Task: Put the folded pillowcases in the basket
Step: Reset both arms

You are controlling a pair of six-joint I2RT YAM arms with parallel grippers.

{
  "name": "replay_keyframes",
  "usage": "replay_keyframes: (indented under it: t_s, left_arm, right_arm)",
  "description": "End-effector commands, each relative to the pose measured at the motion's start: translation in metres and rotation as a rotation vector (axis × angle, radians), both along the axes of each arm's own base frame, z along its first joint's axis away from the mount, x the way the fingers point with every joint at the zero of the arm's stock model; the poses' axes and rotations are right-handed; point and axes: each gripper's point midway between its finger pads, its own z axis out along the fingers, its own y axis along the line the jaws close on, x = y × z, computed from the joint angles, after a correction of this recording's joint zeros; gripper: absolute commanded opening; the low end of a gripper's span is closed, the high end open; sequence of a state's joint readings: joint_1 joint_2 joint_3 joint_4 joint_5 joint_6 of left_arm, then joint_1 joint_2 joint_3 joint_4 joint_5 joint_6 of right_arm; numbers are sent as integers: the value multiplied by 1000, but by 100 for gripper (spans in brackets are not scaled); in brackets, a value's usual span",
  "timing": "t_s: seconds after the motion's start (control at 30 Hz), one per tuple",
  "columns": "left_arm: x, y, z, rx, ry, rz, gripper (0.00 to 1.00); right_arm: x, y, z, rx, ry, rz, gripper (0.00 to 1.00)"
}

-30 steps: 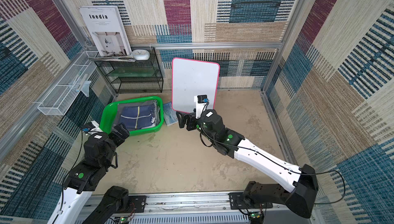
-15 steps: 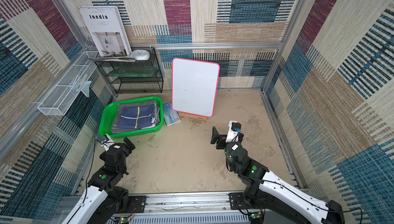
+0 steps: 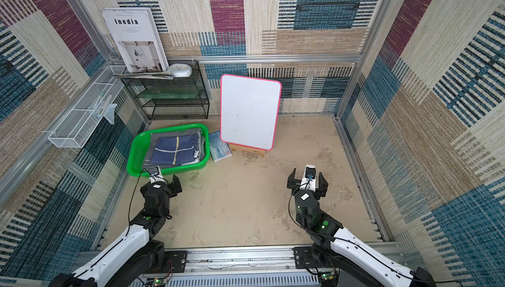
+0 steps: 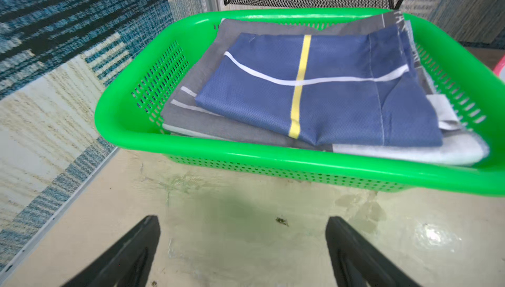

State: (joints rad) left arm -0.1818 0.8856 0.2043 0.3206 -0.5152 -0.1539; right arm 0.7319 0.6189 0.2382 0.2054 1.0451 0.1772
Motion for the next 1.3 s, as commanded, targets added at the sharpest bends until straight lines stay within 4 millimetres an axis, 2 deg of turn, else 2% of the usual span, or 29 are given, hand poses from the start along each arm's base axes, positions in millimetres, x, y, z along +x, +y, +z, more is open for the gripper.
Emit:
replay_keyframes:
  t_s: [0.0, 0.07, 0.23, 0.33, 0.37, 0.4, 0.5, 0.6, 0.7, 0.8, 0.9, 1.1, 1.27]
  left_arm:
    - [18, -7, 13, -31, -70, -34, 99]
    - [20, -9, 8, -52, -66, -43, 99]
    - [25, -13, 12, -55, -102, -105, 99]
    - [33, -20, 10, -49, -92, -167, 99]
    - [36, -22, 6, -52, -75, -187, 99]
    - [43, -28, 13, -56, -109, -222, 99]
    - [48, -39, 14, -58, -130, -297, 99]
    - [50, -36, 16, -46, -142, -295, 99]
    - [52, -32, 16, -40, -148, -287, 99]
    - [61, -39, 15, -10, -127, -332, 99]
    - [65, -36, 15, 5, -133, -328, 99]
    - [60, -35, 16, -6, -151, -327, 99]
    - [52, -27, 17, 2, -157, -288, 99]
  right_arm:
    - [6, -17, -8, 21, 3, -77, 100]
    - [10, -19, -6, 22, -30, -74, 100]
    - [20, -29, -8, 41, -82, -31, 100]
    - [31, -31, 1, 57, -125, 20, 100]
    - [34, -31, 1, 46, -129, 31, 100]
    - [38, -33, -1, 38, -122, 28, 100]
    - [50, -32, -11, 1, -86, 38, 100]
    - [57, -34, -20, -33, -63, 23, 100]
    - [62, -31, -21, -47, -86, 54, 100]
    - [67, -31, -26, -50, -83, 80, 100]
    - [72, -29, -30, -58, -74, 102, 100]
    - [86, -38, -32, -54, -59, 107, 100]
    - [93, -33, -34, -69, -44, 149, 100]
